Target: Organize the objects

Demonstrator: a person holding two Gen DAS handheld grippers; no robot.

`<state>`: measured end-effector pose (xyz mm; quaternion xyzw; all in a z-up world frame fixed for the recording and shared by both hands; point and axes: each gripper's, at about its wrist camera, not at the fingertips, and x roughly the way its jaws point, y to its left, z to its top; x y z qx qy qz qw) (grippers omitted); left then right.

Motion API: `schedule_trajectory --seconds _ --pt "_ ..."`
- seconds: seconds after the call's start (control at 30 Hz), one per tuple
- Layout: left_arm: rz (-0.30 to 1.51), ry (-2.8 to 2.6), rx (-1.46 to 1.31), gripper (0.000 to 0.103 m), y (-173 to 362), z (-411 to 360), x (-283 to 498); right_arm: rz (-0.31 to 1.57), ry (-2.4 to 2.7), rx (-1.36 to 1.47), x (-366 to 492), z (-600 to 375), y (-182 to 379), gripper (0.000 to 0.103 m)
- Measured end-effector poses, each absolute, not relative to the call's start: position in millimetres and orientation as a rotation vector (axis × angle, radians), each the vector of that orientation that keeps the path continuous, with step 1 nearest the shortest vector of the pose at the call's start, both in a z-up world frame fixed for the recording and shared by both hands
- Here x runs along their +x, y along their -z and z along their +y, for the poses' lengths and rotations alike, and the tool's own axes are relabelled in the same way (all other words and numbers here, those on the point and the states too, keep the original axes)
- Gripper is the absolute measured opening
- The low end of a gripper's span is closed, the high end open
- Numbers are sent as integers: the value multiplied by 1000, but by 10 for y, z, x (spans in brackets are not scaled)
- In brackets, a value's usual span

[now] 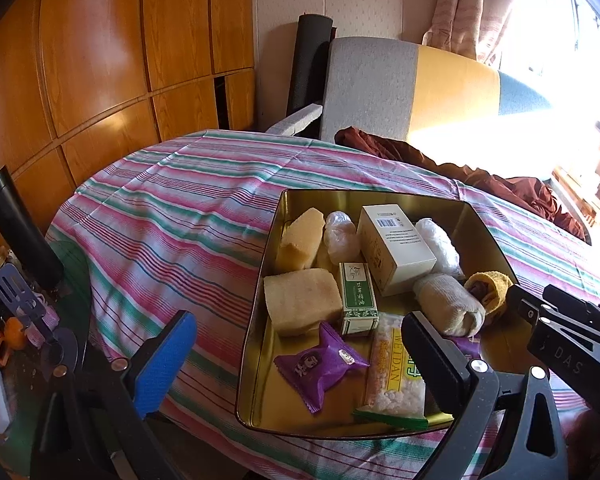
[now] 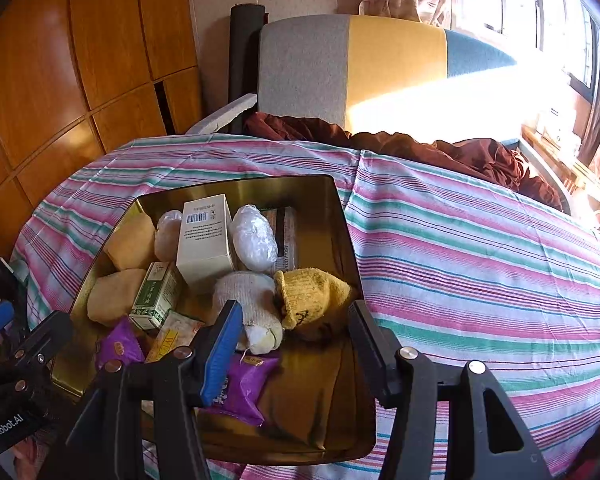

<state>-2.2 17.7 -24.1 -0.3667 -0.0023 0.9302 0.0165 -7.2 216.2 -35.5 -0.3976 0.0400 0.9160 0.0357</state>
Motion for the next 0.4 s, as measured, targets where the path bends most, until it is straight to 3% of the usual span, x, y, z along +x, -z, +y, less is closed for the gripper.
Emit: schedule_trajectory --seconds 0.4 --pt "-18 -2887 -1138 103 287 143 -30 94 -2820 -1259 -100 2053 411 56"
